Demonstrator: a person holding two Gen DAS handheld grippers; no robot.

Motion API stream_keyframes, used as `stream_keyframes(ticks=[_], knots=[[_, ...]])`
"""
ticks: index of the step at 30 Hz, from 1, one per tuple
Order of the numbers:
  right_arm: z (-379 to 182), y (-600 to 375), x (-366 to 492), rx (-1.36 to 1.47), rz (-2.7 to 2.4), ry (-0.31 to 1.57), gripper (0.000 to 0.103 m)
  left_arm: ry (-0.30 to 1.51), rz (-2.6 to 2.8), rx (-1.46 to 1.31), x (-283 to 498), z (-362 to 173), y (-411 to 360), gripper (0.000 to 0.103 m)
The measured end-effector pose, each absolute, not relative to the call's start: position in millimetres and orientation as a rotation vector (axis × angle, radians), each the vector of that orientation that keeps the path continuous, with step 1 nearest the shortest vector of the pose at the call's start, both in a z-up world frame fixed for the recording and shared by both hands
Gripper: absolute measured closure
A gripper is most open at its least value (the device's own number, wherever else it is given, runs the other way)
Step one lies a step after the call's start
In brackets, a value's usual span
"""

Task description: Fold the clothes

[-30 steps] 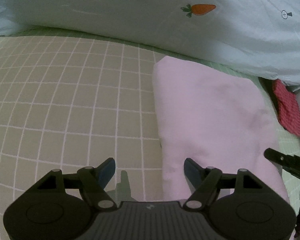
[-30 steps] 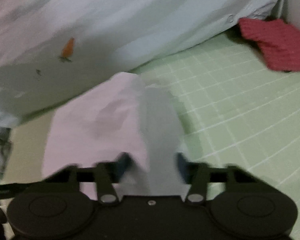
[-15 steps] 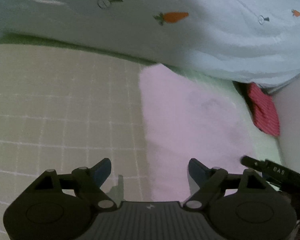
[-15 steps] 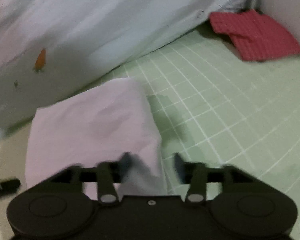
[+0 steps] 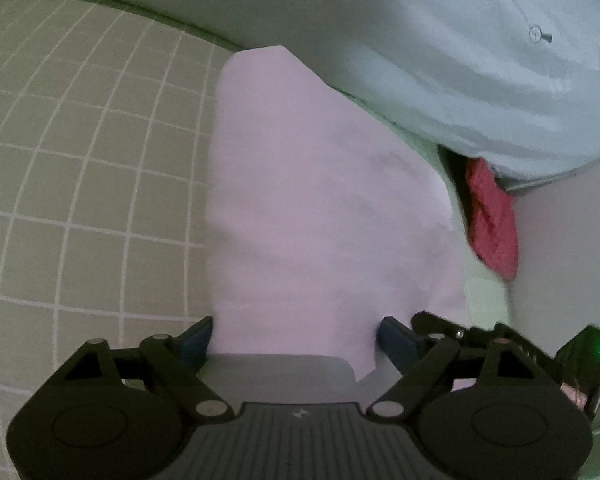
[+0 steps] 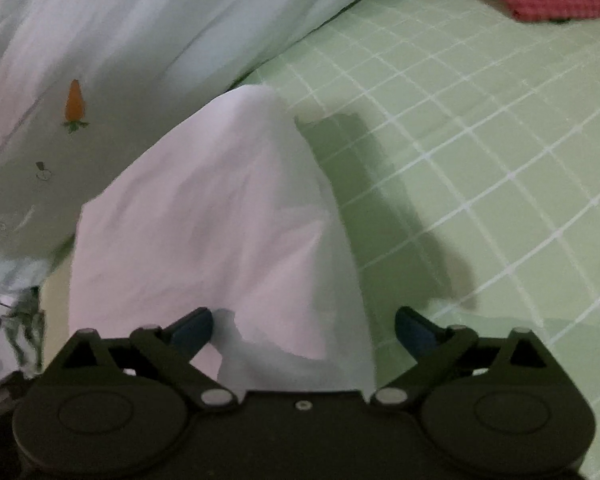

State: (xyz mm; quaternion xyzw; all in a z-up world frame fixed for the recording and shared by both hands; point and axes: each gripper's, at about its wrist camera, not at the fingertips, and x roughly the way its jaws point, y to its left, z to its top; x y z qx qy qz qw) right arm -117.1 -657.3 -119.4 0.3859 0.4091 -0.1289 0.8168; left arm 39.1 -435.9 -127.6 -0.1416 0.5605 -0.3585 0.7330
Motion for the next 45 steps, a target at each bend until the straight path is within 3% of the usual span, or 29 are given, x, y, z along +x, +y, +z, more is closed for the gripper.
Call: stream_keyframes(ticks=[3,5,8,11,21,30,37,45], knots=[[-119,-649,-121,0.864,-0.241,0.844,0.024,1.220,-0.793,-0.324,35,-125,-431,0.043],[-117,-645,-123,0.880,-0.232,0.836,0.043,1.206,-0.793,-0.307,30,-120,-431,0.048],[-114,-641,-127,0.902,-0.220,0.831,0.061,1.191,-0.773,-0.295,20,-112,-434,0.053],[-110,-637,-131,0.921,-0.207,0.828,0.069,1.180,-0.751,-0.297,8,-103,-436,0.056],[-100,-696,-189,0.963,-0.095,0.826,0.079,1.158,-0.641,-0.346,-76,-76,-483,0.058],[-76,-830,-265,0.951,-0.103,0.736,0.082,1.091,-0.762,-0.326,-123,-52,-626,0.059],[-34,-938,-295,0.883,-0.193,0.594,0.083,1.014,-0.929,-0.345,-104,-26,-737,0.059],[34,-1043,-262,0.622,-0.249,0.472,0.083,0.909,-1.065,-0.380,-61,-11,-854,0.059]])
